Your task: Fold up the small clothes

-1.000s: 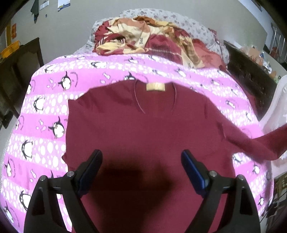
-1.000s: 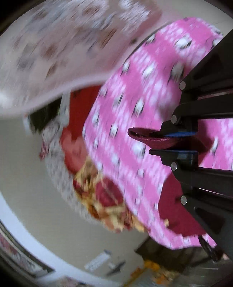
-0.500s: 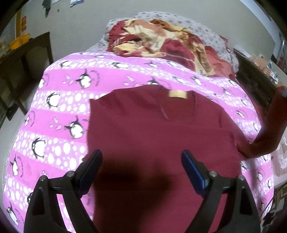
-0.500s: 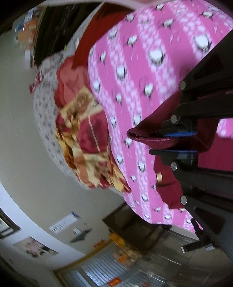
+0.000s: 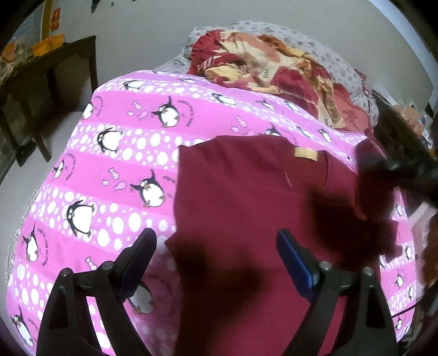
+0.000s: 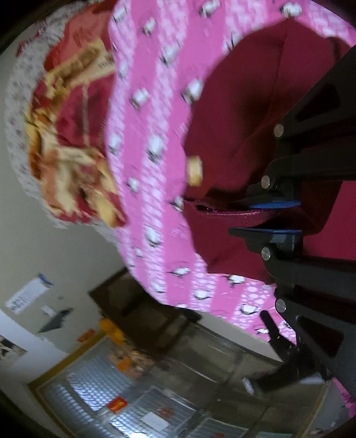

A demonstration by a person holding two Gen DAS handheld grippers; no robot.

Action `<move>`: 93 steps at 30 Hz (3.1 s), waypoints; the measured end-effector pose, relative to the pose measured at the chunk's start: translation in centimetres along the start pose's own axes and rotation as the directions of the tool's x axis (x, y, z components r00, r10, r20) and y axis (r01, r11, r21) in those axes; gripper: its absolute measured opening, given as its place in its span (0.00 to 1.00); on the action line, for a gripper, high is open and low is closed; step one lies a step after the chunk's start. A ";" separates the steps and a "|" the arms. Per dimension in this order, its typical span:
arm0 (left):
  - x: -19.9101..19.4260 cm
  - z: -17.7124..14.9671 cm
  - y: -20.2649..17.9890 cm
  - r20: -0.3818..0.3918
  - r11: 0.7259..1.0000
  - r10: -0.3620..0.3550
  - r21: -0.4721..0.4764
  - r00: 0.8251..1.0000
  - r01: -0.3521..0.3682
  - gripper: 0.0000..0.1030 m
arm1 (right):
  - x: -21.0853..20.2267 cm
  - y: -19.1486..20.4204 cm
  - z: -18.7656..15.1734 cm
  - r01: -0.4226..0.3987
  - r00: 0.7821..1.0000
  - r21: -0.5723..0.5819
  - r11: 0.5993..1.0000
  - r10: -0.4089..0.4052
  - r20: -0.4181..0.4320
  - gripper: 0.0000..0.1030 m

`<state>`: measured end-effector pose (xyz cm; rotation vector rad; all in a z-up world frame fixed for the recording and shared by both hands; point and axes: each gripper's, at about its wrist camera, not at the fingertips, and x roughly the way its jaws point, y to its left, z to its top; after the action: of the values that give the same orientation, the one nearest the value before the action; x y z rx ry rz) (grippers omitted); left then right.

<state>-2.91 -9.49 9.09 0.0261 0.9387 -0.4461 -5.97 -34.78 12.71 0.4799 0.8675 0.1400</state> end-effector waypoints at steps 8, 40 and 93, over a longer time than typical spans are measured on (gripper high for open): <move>0.9 -0.3 1.3 -0.023 1.000 0.011 -0.008 1.000 -0.011 0.86 | 8.9 0.4 -2.2 -0.018 0.989 0.042 0.999 0.024 -0.144 0.15; 7.4 0.5 -8.7 -0.153 0.980 0.019 0.198 0.988 0.012 0.08 | -14.7 -16.8 -14.1 0.107 0.992 0.382 0.918 -0.126 0.024 0.69; 2.7 2.2 -2.4 -0.042 0.995 0.038 0.089 0.998 -0.034 0.07 | -3.5 -17.1 -4.0 0.264 0.964 0.141 0.954 -0.261 -0.045 0.59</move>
<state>-0.74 -13.08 8.73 0.1336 0.9599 -0.4548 -12.51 -49.63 5.08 0.4952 0.9634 -0.1632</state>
